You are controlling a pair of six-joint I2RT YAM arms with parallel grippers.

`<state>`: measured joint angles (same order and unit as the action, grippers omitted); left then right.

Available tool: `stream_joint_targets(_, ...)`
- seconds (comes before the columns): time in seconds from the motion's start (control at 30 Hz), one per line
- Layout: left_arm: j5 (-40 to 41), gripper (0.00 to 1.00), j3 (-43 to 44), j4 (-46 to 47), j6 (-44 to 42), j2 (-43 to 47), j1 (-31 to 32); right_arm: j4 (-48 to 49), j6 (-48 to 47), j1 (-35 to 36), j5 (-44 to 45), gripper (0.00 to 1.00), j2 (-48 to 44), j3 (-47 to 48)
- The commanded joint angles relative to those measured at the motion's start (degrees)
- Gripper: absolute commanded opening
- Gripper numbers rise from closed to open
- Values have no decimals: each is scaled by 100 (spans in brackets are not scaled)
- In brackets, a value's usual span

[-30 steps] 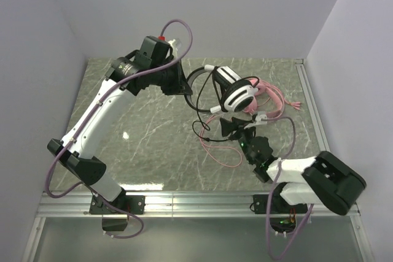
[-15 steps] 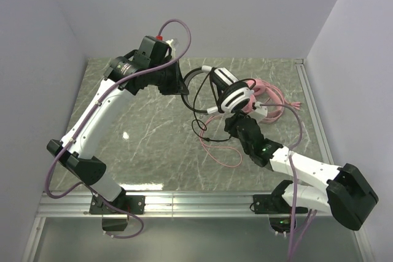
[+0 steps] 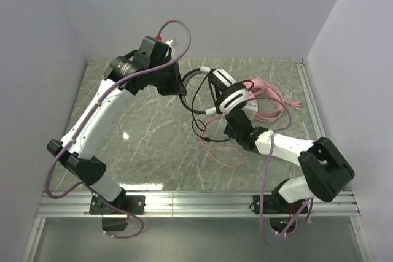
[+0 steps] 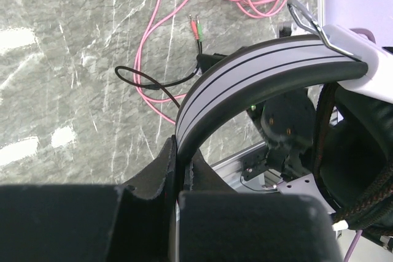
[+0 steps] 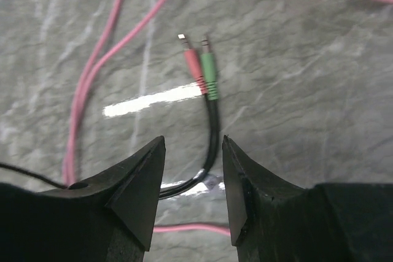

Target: Wrap the headphones

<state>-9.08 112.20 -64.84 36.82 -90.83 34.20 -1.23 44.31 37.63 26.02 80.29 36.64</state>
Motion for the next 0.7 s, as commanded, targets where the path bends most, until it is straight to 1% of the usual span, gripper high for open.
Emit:
stream_joint_targets(0.0,-146,0,329,375,36,267,-9,-131,-265,-264,-149,49,92,273)
stream_joint_targets(0.2,-129,0,346,375,1,232,-18,-290,-248,-370,-457,49,189,309)
stream_joint_targets(0.33,-129,0,329,402,1,223,-18,-272,41,-309,-765,48,22,203)
stream_joint_targets(0.4,-138,0,320,419,1,223,-18,-324,261,-134,-748,48,-48,194)
stream_joint_targets(0.5,-146,0,267,472,27,232,-18,-386,840,-1,-914,48,-233,194)
stream_joint_targets(0.53,-147,0,267,463,27,232,-18,-525,1216,8,-932,47,-312,211)
stream_joint_targets(0.6,-138,0,293,446,18,232,-18,-702,1622,34,-906,47,-417,299)
stream_joint_targets(0.63,-129,0,293,446,18,249,-18,-999,2146,104,-810,46,-522,369)
stream_joint_targets(0.67,-120,0,302,420,18,250,-18,-1141,2395,157,-713,46,-575,405)
